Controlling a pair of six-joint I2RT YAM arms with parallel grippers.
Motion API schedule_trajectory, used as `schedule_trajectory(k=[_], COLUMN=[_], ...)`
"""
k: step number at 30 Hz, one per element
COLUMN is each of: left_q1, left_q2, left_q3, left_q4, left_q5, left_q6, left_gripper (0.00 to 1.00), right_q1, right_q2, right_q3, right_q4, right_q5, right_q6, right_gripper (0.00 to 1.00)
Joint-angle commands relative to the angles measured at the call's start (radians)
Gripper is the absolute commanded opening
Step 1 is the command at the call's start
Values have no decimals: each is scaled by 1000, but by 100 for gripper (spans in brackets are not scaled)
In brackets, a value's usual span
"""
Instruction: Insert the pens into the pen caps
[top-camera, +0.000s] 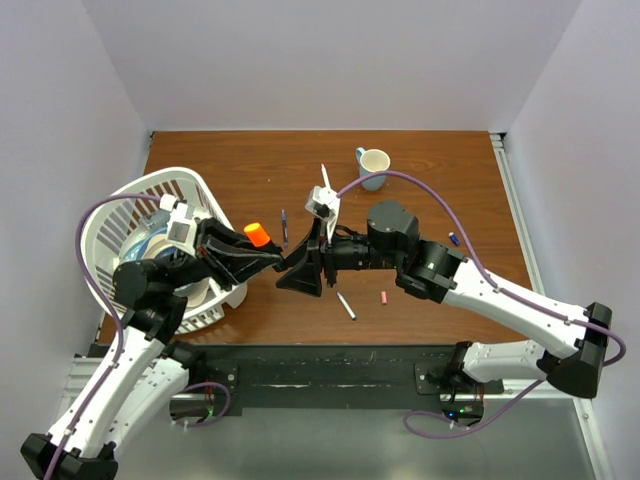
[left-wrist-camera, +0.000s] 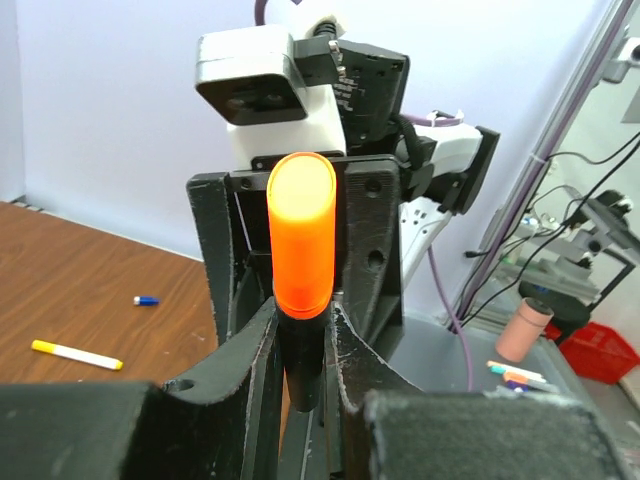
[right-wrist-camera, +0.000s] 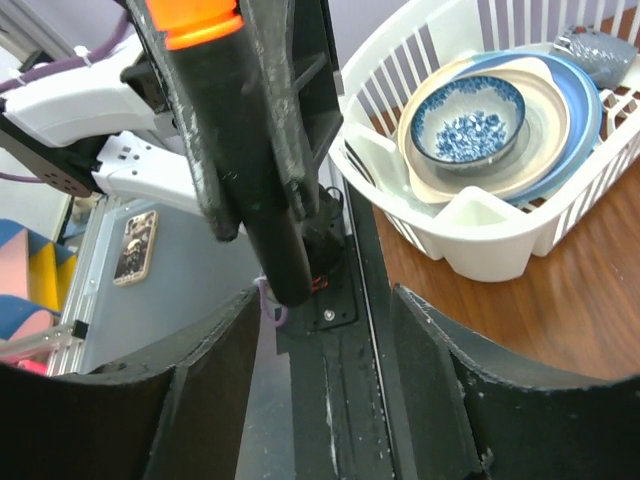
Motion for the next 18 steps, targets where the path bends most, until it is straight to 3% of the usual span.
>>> schedule_trajectory(k=[1,11,14,15,18], left_q1=[2,2,2,2,2], left_q2=[-16,-58,-55,-53,-53], left_q3=[-22,-54,-57,-59,-64], left_q4=[103,49,21,18,-11], left_q5=[-25,-51,-52,-48,-40], left_q6=[-82,-60,-43,-43,-24], left_gripper=[0,0,0,0,0], right_q1=[3,15,23,24,32], right_q2=[19,68,72,74,71], right_q3=[53,86,86,85,74], right_q4=[121,161,185,193,222], right_q5=[-49,-52,-57,-58,-63], right_q6=[40,57,68,65,62], right_gripper=[54,51,37,28,20])
